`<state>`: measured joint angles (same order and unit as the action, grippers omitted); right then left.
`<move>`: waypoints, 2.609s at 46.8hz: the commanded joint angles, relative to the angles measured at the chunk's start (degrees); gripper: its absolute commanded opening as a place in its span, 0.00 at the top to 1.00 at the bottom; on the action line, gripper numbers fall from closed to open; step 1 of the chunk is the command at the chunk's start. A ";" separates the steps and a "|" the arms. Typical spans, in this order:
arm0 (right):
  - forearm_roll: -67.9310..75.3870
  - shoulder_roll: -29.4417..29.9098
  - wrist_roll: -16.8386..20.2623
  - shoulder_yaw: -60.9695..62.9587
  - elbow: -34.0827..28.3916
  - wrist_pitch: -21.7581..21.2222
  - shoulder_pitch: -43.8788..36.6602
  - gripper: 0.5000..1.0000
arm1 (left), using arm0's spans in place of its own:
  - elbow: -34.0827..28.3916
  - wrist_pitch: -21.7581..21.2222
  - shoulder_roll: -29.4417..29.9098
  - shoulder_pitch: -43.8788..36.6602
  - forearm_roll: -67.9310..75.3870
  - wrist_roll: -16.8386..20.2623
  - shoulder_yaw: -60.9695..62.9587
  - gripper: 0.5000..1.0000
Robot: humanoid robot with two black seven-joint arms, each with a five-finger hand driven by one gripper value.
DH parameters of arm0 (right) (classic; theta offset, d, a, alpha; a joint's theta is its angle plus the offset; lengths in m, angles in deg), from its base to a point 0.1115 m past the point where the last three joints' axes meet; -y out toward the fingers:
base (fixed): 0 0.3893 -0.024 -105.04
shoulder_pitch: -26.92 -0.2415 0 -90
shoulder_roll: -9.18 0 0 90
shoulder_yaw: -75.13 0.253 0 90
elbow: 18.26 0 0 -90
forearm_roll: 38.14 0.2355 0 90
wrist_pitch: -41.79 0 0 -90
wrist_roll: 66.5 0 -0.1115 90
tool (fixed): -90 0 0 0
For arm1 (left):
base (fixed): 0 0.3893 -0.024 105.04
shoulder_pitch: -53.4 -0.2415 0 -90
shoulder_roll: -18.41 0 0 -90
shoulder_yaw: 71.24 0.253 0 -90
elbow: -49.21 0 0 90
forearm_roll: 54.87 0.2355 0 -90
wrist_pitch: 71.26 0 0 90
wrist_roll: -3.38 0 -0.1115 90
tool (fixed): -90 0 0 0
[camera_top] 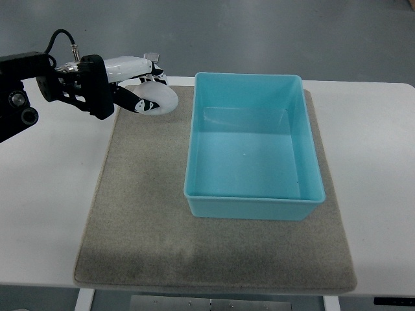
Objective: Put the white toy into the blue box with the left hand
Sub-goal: 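Lift the rabbit toy with the left hand and carry it over the blue box, then open the left hand fingers to drop the toy into the box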
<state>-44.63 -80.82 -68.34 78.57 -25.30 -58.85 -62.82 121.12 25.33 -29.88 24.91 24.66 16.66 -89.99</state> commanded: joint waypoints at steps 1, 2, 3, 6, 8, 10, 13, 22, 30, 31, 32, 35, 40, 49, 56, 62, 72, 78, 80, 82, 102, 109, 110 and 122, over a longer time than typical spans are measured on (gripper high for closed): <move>-0.01 0.00 0.00 -0.01 0.00 0.00 0.00 0.13 | -0.01 -0.70 -0.92 0.01 -0.07 -0.01 0.03 1.00; -0.01 0.00 0.00 -0.01 0.00 0.00 0.00 0.13 | -0.01 -0.88 -1.19 0.01 -0.16 -0.01 0.03 1.00; -0.01 0.00 0.00 -0.01 0.00 0.00 0.00 0.13 | 0.07 -1.23 -1.54 0.01 -0.16 -0.01 0.03 1.00; -0.01 0.00 0.00 -0.01 0.00 0.00 0.00 0.13 | 0.08 -1.93 -2.24 0.10 -0.25 -0.01 -0.06 1.00; 0.08 0.00 0.00 -0.01 0.00 0.00 0.00 0.13 | 0.16 -2.28 -2.77 0.53 -0.25 -0.01 -0.23 1.00; -0.01 0.00 0.00 -0.01 0.00 0.00 0.00 0.13 | 0.16 -2.37 -3.30 0.97 -0.25 -0.01 -0.23 1.00; -0.01 0.00 0.00 -0.01 0.00 0.00 0.00 0.13 | 0.34 -2.55 -4.26 1.41 -0.33 -0.01 -0.23 1.00; -0.01 0.00 0.00 -0.01 0.00 0.00 0.00 0.13 | 0.51 -2.55 -7.60 2.21 -0.60 0.08 -0.67 1.00; -0.01 0.00 0.00 -0.01 0.00 0.00 0.00 0.13 | 0.51 -2.46 -10.77 2.30 -0.60 -0.01 -0.67 1.00; -0.01 0.00 0.00 -0.01 0.00 0.00 0.00 0.13 | 0.51 -2.46 -11.12 2.30 -0.60 -0.01 -0.67 1.00; -0.01 0.00 0.00 -0.01 0.00 0.00 0.00 0.13 | 0.51 -2.46 -11.47 2.30 -0.60 -0.01 -0.67 1.00; -0.01 0.00 0.00 -0.01 0.00 0.00 0.00 0.13 | 0.51 -2.46 -12.26 2.30 -0.60 -0.01 -0.67 1.00; -0.01 0.00 0.00 -0.01 0.00 0.00 0.00 0.13 | 0.34 -2.46 -13.58 2.03 -0.51 -0.01 -0.58 1.00; -0.01 0.00 0.00 -0.01 0.00 0.00 0.00 0.13 | 0.34 -2.46 -14.90 1.24 -0.51 -0.01 -0.32 0.98; -0.01 0.00 0.00 -0.01 0.00 0.00 0.00 0.13 | -0.01 -2.46 -16.04 0.80 -0.42 -0.01 0.12 0.91; 0.08 0.00 0.00 -0.01 0.00 0.00 0.00 0.13 | -0.36 -2.37 -16.04 -0.08 -0.34 -0.01 0.21 0.76; -0.01 0.00 0.00 -0.01 0.00 0.00 0.00 0.13 | -0.63 -2.37 -16.31 -1.40 -0.25 -0.01 0.21 0.54; -0.01 0.00 0.00 -0.01 0.00 0.00 0.00 0.13 | -0.89 -2.37 -16.31 -1.40 -0.25 -0.01 0.21 0.53; 0.08 0.00 0.00 -0.01 0.00 0.00 0.00 0.13 | -0.89 -2.37 -16.39 -1.48 -0.25 -0.01 0.29 0.52; -0.01 0.00 0.00 -0.01 0.00 0.00 0.00 0.13 | -0.89 -2.37 -16.48 -1.75 -0.25 -0.01 0.38 0.51; -0.01 0.00 0.00 -0.01 0.00 0.00 0.00 0.13 | -0.98 -2.37 -16.75 -2.98 -0.42 -0.01 0.38 0.30; -0.01 0.00 0.00 -0.01 0.00 0.00 0.00 0.13 | -0.98 -2.37 -16.75 -2.89 -0.42 -0.01 0.38 0.29; 0.08 0.00 0.00 -0.01 0.00 0.00 0.00 0.13 | -0.98 -2.37 -16.75 -2.89 -0.51 -0.01 0.30 0.29; -0.01 0.00 0.00 -0.01 0.00 0.00 0.00 0.13 | -1.86 -2.90 -16.75 -2.54 -0.95 0.26 -0.76 0.23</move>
<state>-44.64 -80.82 -68.34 78.55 -25.30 -58.84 -62.82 119.43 22.74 -46.71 22.29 23.83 16.72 -90.48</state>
